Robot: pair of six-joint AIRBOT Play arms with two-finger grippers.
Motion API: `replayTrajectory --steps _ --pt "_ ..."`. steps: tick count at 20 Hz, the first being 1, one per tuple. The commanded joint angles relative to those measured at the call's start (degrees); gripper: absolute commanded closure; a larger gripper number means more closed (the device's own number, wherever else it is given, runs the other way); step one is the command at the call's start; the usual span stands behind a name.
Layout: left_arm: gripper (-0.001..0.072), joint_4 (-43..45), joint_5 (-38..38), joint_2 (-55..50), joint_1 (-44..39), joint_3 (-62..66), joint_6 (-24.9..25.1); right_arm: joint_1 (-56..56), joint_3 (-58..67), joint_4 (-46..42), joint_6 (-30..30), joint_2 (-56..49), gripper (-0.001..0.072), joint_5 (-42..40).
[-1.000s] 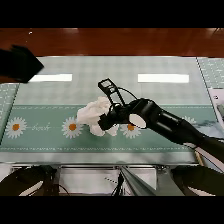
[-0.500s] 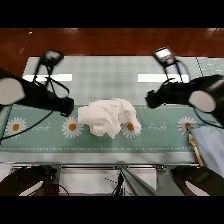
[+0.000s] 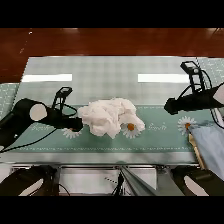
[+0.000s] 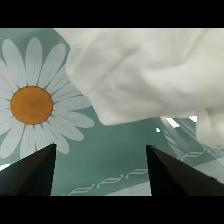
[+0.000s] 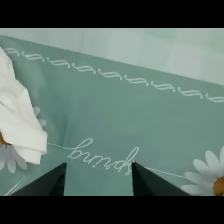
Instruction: Fold the shirts.
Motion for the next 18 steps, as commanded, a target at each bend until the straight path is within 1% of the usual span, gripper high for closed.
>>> replayTrajectory --steps 1,3,5,6,7,8,10,11,14,16,18 --pt "0.0048 -11.06 6.10 -1.20 6.88 -3.30 10.38 -1.09 -3.65 5.07 -1.11 0.09 0.0208 -0.20" --pt "0.0048 -13.73 9.70 -3.08 8.76 -4.35 13.22 -1.09 -4.46 6.88 -1.07 0.09 0.0208 -0.44" --pt "0.0050 -15.54 14.40 -6.08 8.83 -4.48 15.41 -1.09 -4.59 8.63 -1.07 0.11 0.0208 -0.44" --pt "0.0052 -18.18 16.35 -8.24 8.70 -4.48 17.81 -1.09 -4.59 9.70 -1.07 0.11 0.0208 -0.44" --pt "0.0082 -21.22 17.51 -10.51 8.66 -4.48 20.04 -1.09 -4.59 11.04 -1.05 0.11 0.0208 -0.42" --pt "0.0207 -23.67 18.40 -13.00 8.66 -4.48 21.46 -1.09 -4.59 12.87 -1.01 0.11 0.0208 -0.42" --pt "0.0642 -24.37 19.30 -17.53 8.87 -4.44 22.01 -0.92 -4.59 18.08 -1.05 0.11 0.0208 -0.37" --pt "0.0687 -24.37 19.23 -18.64 9.25 -4.44 22.01 -0.42 -4.76 20.52 -1.07 0.11 0.0208 -0.48" --pt "0.0686 -24.37 19.23 -17.86 10.25 -4.42 22.05 4.07 -8.09 25.27 -1.46 0.09 0.0208 -3.04" --pt "0.0686 -24.37 19.21 -16.11 10.58 -4.42 22.56 9.05 -11.39 25.70 -1.38 0.09 0.0207 -8.61" --pt "0.0687 -24.35 19.17 -14.12 10.58 -4.44 23.34 12.76 -14.73 23.65 0.92 -0.02 0.0207 -14.91"
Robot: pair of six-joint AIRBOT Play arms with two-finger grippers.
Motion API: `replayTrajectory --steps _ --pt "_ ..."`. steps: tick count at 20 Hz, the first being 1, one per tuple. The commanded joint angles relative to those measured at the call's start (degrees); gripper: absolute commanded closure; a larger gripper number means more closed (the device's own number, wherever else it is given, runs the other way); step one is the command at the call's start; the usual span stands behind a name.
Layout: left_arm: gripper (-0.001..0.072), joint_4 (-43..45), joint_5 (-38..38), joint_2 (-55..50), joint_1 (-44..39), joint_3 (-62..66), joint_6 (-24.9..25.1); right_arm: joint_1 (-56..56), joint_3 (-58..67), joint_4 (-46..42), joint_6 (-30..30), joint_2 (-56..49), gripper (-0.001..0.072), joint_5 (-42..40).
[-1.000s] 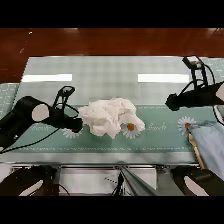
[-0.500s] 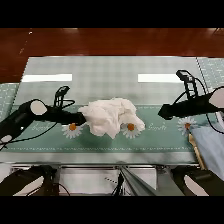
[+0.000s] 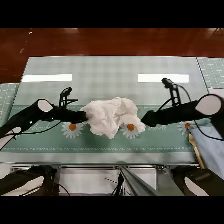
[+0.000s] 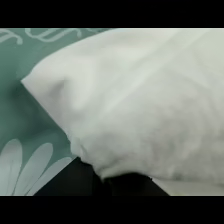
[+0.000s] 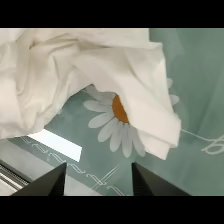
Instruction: Fold the shirts.
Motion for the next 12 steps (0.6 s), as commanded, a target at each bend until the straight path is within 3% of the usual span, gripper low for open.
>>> replayTrajectory --steps 1,4,5,6,12 --pt "0.0687 -0.46 0.15 2.54 0.37 0.02 1.22 5.01 -5.18 -1.09 3.61 -0.37 0.0207 -9.38" --pt "0.0687 -0.46 -0.81 4.35 0.37 0.02 1.27 1.79 -6.36 -7.82 6.29 -1.36 0.0206 -8.96" --pt "0.0686 -0.46 -1.29 4.61 0.37 0.02 1.27 -0.09 -6.36 -8.15 6.29 -1.70 0.0185 -8.50" --pt "0.0687 -0.48 -1.73 4.68 0.37 0.02 1.27 -1.97 -6.36 -7.89 6.29 -2.27 0.0115 -8.50" --pt "0.0686 -0.48 -1.95 4.68 0.37 0.02 1.44 -0.85 -6.36 2.99 1.51 -13.29 0.0111 -13.42"
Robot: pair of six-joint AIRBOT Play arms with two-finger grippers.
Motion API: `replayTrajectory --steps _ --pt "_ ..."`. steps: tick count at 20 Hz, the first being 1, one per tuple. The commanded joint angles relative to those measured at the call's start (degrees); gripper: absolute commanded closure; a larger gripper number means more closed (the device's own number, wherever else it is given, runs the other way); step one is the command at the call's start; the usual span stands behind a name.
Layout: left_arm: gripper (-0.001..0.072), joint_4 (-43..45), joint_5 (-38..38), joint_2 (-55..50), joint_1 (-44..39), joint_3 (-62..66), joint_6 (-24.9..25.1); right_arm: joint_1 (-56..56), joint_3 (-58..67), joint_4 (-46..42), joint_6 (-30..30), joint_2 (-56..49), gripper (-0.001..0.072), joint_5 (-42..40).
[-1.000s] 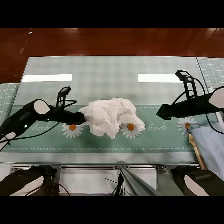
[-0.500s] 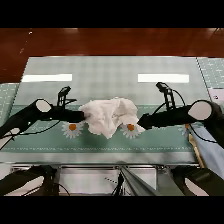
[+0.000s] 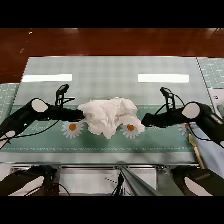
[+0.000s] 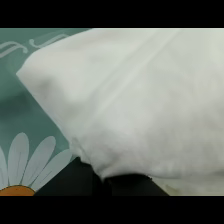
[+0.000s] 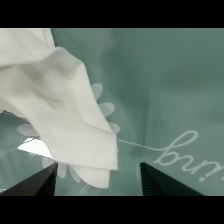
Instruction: Fold the shirts.
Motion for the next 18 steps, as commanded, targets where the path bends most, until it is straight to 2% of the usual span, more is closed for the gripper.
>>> replayTrajectory --steps 1,2,3,5,6,9,13,16,18 --pt "0.0686 -0.13 -0.31 0.15 0.04 0.04 0.00 2.49 -0.13 7.89 -2.60 -7.50 0.0111 -5.29" --pt "0.0686 -0.13 -0.31 0.15 0.04 0.04 0.00 3.67 -0.13 10.12 -2.73 -9.68 0.0112 -6.69" --pt "0.0686 -0.13 -0.28 0.15 0.04 0.07 0.00 4.63 -0.13 12.50 -3.74 -11.52 0.0154 -7.50" --pt "0.0686 -0.09 -0.31 0.15 0.07 0.46 0.02 5.33 -0.11 15.17 -7.13 -12.87 0.0564 -7.56" --pt "0.0686 -0.09 -0.52 0.24 0.13 1.22 0.02 4.68 0.28 14.86 -7.19 -12.31 0.0684 -6.51" --pt "0.0687 0.48 -3.26 2.99 1.20 7.21 0.04 0.20 4.39 7.96 -8.61 -5.97 0.0684 0.70" --pt "0.0687 2.23 -8.02 11.56 8.13 21.92 0.02 -9.84 14.43 -11.23 -4.26 8.63 0.0684 8.17" --pt "0.0687 0.50 -9.73 17.18 12.74 36.22 -0.02 -16.26 25.40 -13.00 -5.31 17.35 0.0686 8.15" --pt "0.0687 -1.51 -9.75 19.34 12.81 46.16 -0.02 -17.38 33.62 -12.48 -5.38 20.90 0.0686 5.66"
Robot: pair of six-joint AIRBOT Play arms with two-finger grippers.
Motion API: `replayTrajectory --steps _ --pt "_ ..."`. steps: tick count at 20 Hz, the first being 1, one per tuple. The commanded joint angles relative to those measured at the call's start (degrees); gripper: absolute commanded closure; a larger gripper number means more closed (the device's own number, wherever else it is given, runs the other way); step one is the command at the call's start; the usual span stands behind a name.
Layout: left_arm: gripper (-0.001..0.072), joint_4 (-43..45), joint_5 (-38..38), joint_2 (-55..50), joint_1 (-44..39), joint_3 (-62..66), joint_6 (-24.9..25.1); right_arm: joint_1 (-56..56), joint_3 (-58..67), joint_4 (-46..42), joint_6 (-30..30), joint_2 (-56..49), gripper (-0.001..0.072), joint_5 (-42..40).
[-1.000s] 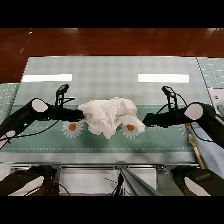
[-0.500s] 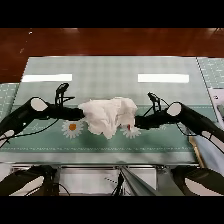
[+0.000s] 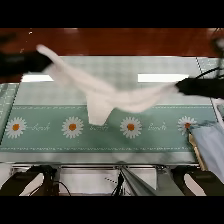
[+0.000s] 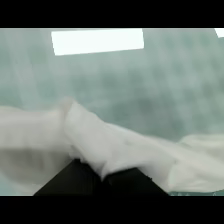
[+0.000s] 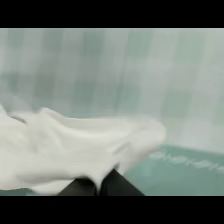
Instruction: Fold the shirts.
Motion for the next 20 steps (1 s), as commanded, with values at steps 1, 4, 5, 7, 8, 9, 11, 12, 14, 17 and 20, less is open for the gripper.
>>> replayTrajectory --steps 1,4,5,7,8,9,11,12,14,17,20 --pt "0.0687 -2.99 -1.16 4.74 1.99 17.53 -0.04 -3.56 13.68 -3.13 0.02 7.48 0.0686 -2.45" --pt "0.0687 -3.08 -1.20 6.10 1.77 29.53 -0.04 -3.56 26.03 -3.37 0.04 8.61 0.0686 -4.28" --pt "0.0687 -3.08 -1.22 6.58 1.77 32.61 -0.09 -3.56 29.94 -3.37 0.04 8.57 0.0686 -4.79" --pt "0.0687 -3.08 -3.08 7.50 1.77 37.29 -0.31 -3.56 36.24 -3.43 0.07 8.57 0.0686 -6.23" --pt "0.0687 -3.08 -4.76 7.89 1.77 38.97 -1.27 -3.56 39.06 -3.48 0.07 8.57 0.0686 -6.93" --pt "0.0687 -3.08 -6.95 8.46 1.79 40.37 -3.54 -3.56 41.70 -3.85 0.07 8.57 0.0686 -6.99" --pt "0.0687 -3.06 -12.33 9.86 1.79 41.79 -6.86 -3.56 46.07 -6.12 0.55 8.57 0.0686 -6.54" --pt "0.0687 -2.97 -14.82 10.67 1.79 41.79 -8.07 -3.56 47.76 -8.07 1.16 8.57 0.0686 -6.36" --pt "0.0687 -1.51 -20.85 12.00 1.79 41.79 -11.56 -3.56 50.99 -13.66 2.29 8.46 0.0686 -4.31" --pt "0.0687 -0.90 -32.02 12.09 1.79 41.62 -19.34 -3.56 52.59 -22.75 3.15 8.39 0.0686 1.01" --pt "0.0687 -1.09 -39.65 11.74 1.79 36.63 -23.52 -3.56 52.59 -24.06 1.55 4.35 0.0686 11.28"
